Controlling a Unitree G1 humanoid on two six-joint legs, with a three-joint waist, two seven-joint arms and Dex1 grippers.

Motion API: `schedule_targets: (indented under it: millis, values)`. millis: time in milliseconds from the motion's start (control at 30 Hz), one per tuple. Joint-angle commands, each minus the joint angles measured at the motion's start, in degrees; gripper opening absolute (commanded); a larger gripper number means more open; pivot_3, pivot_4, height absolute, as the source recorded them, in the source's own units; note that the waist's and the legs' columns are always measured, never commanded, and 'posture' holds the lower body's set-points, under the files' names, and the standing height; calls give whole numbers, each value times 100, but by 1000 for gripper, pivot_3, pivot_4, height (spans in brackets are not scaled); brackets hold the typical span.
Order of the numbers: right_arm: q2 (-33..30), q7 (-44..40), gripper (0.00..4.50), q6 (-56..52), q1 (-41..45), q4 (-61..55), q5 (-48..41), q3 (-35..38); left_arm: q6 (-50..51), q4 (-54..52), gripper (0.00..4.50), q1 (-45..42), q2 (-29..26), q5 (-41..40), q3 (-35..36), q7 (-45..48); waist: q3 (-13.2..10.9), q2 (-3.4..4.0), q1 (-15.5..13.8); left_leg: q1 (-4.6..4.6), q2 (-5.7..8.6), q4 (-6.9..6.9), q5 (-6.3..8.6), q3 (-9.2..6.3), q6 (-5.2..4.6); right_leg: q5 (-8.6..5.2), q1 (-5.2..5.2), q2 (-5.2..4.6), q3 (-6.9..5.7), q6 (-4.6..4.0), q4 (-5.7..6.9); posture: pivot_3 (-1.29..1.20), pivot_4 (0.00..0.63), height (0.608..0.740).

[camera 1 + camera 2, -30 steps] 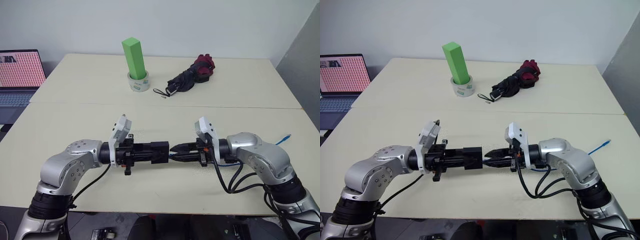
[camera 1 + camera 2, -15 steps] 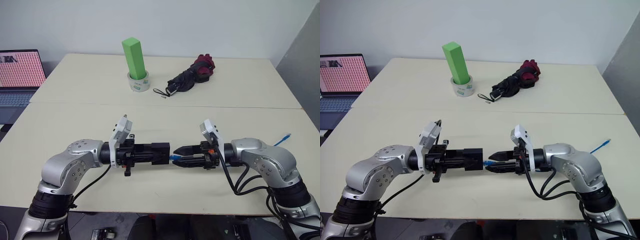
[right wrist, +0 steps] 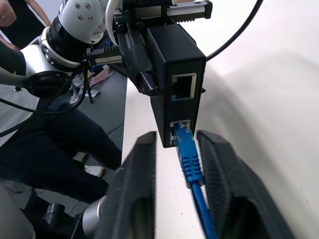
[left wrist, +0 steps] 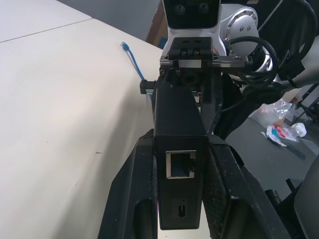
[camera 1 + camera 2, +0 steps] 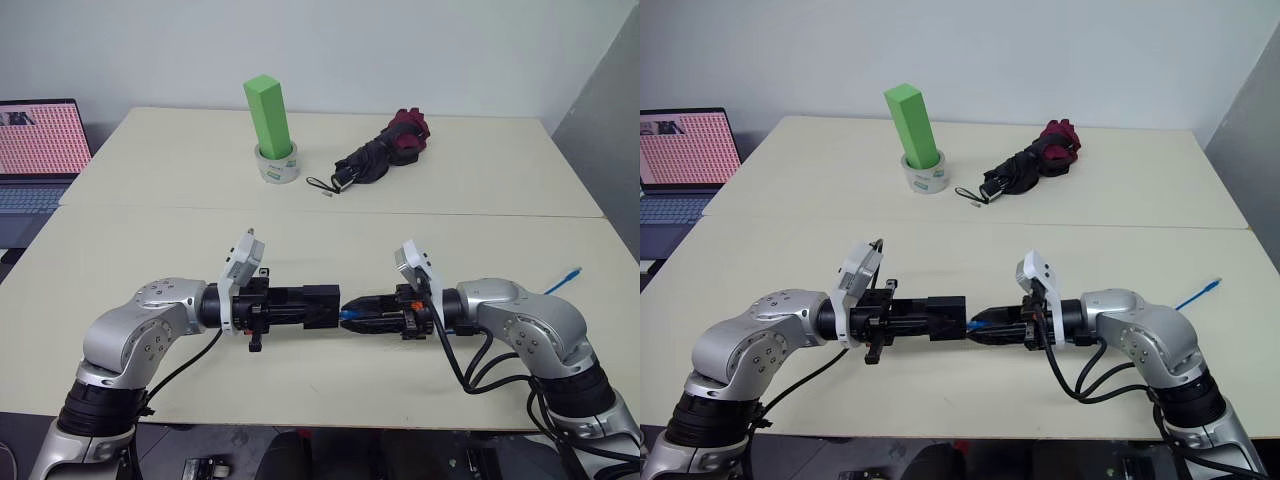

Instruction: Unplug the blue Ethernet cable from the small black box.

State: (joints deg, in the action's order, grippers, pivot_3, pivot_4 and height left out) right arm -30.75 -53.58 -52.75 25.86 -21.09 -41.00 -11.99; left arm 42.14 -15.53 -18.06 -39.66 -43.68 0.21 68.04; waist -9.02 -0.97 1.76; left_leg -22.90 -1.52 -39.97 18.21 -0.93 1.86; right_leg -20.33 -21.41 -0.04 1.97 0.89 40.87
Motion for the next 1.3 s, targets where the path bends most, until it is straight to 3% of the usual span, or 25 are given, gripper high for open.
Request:
schedule_targets:
  millis: [33, 333, 900, 1033, 1133, 1200, 1300]
  values:
    - [-45, -116, 165, 142, 68, -126, 35, -39, -59, -137, 773, -55, 25, -34, -1, -32, 0, 0, 0, 0, 0, 0, 0, 0, 0, 0, 0, 0, 0, 0, 0, 0, 150, 740]
    - [-77, -251, 51, 159, 209, -15, 105, -75, -76, -130, 773, -79, -23, -1, -74, 98, 0, 0, 0, 0, 0, 0, 0, 0, 0, 0, 0, 0, 0, 0, 0, 0, 150, 740]
    - [-696, -454, 51, 438, 158, 233, 383, 83, -602, 108, 773, 116, -387, 559, -122, 346, -2, 0, -4, 0, 0, 0, 10, -1, -17, 0, 0, 0, 0, 0, -2, 0, 150, 740]
    - [-191, 500, 51, 1370, 490, 1155, 1298, 214, -738, 180, 773, 204, -410, 708, -61, 237, -1, -1, -1, 1, -1, 1, 10, -1, -17, 0, 1, 1, -1, 0, -1, 0, 150, 740]
    - [286, 1789, 51, 2584, 966, 2474, 2506, 155, -857, 270, 773, 268, -311, 843, 4, 3, -3, 3, 12, 2, -1, 1, 8, 2, -15, 0, -2, 1, 1, 0, 3, 0, 150, 740]
    - [562, 2423, 754, 3038, 1253, 3256, 2997, 180, -1017, 335, 773, 287, -213, 997, -25, -176, -3, 4, 19, 2, 0, 1, -1, 12, 2, 0, -9, 1, 10, 0, 7, 0, 150, 740]
    - [799, 2737, 1339, 3562, 1504, 3971, 3364, 216, -1154, 352, 773, 317, -120, 1125, -59, -332, -3, 3, 0, -3, -1, 4, -2, 13, 4, 0, -16, 0, 7, 0, 6, 0, 150, 740]
